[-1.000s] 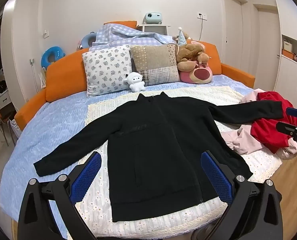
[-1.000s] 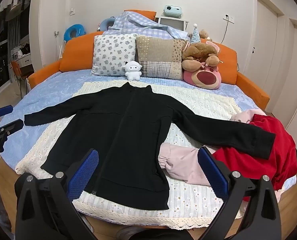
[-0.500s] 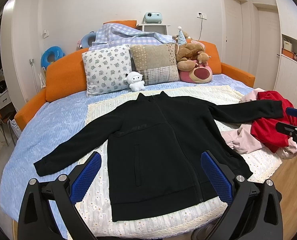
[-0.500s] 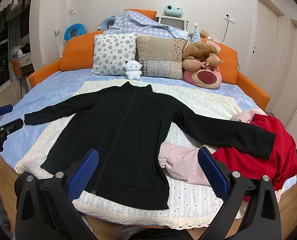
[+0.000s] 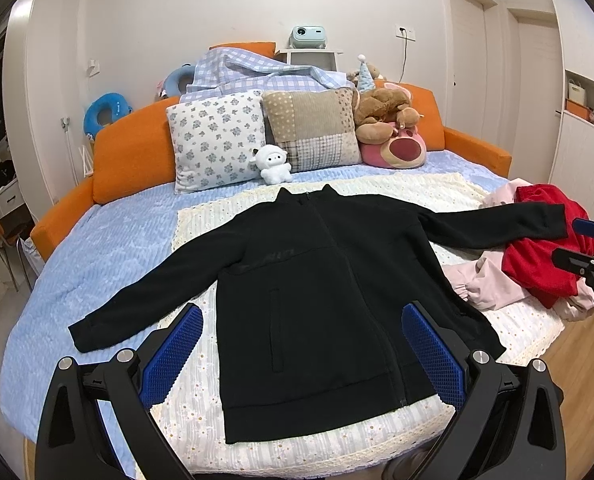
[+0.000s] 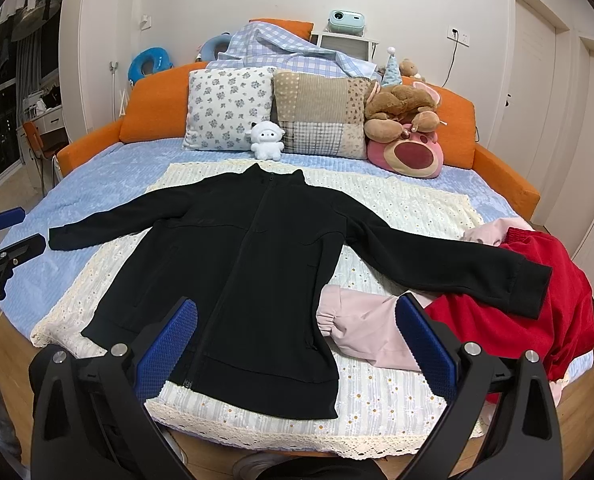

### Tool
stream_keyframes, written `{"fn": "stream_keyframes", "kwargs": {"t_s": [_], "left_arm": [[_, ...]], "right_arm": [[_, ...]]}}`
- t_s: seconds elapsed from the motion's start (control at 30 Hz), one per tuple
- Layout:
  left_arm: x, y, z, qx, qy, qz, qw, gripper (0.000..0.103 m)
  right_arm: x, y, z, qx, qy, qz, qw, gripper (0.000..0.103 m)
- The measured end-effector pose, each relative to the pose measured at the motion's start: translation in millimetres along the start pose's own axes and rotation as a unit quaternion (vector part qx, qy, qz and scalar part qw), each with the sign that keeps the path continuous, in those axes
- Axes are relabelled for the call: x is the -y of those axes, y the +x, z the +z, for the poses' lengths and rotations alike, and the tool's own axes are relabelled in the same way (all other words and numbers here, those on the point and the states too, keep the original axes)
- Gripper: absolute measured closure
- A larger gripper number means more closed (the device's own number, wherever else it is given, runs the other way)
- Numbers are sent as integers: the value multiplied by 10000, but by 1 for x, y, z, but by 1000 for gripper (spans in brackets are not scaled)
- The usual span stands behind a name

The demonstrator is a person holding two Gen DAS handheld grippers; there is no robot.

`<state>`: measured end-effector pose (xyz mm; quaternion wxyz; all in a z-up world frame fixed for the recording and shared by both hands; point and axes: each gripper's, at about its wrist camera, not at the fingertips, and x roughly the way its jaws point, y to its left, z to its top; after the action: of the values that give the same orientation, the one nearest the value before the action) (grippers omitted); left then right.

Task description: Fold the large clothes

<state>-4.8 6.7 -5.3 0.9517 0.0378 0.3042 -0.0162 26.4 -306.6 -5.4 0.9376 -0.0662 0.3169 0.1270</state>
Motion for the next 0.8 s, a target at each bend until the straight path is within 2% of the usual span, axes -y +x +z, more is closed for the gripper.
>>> {"fn": "stream_keyframes", "kwargs": {"t_s": [0.8], "left_arm": [[-4,-2,-3,-5,-23,30,10000,2]], "right_arm": [[-4,0,5,5,-45,5,10000,4]]}}
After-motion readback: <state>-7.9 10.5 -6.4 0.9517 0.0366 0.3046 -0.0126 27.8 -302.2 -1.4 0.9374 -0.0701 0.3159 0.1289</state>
